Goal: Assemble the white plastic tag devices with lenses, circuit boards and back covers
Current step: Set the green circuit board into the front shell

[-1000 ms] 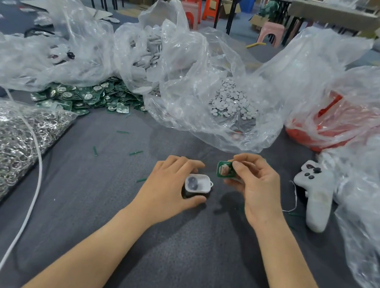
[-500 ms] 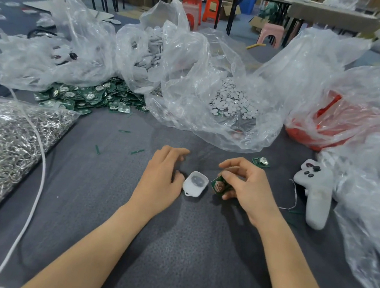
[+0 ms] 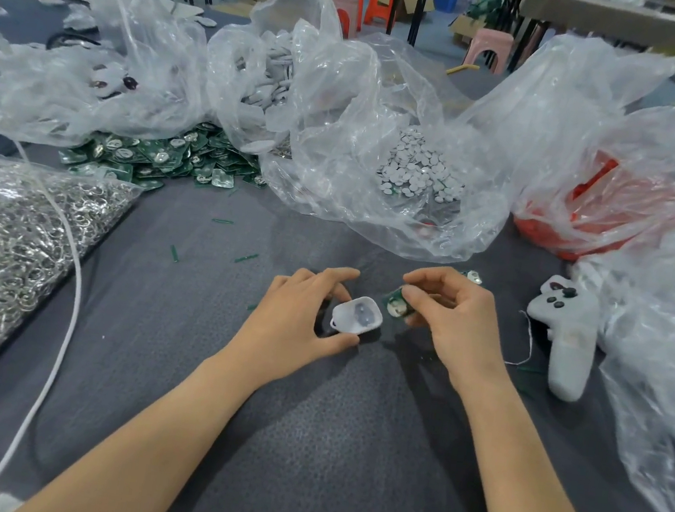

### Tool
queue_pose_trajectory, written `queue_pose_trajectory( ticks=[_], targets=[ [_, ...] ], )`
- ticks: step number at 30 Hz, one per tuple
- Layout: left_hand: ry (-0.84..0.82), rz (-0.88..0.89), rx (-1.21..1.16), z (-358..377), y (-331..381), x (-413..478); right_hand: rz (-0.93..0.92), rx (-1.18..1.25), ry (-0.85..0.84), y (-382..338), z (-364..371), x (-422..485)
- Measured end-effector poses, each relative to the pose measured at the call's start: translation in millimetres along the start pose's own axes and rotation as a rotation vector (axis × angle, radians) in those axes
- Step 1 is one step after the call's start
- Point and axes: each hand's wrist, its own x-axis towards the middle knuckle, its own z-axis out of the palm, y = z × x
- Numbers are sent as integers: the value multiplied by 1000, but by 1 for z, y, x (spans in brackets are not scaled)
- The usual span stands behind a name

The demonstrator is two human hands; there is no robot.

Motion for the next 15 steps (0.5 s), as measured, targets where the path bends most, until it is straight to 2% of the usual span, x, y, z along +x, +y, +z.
queue_pose_trajectory(
  ticks=[6,13,15],
  targets=[
    [-41,3,21,-2,1,1,-30,-14,-71,1,10,-3],
    [-45,-9,-10,-3,1,2,-40,-106,-8,2,15,-5],
    [-38,-5,-11,-3,1,2,-17,-64,17,2,16,-5]
  ],
)
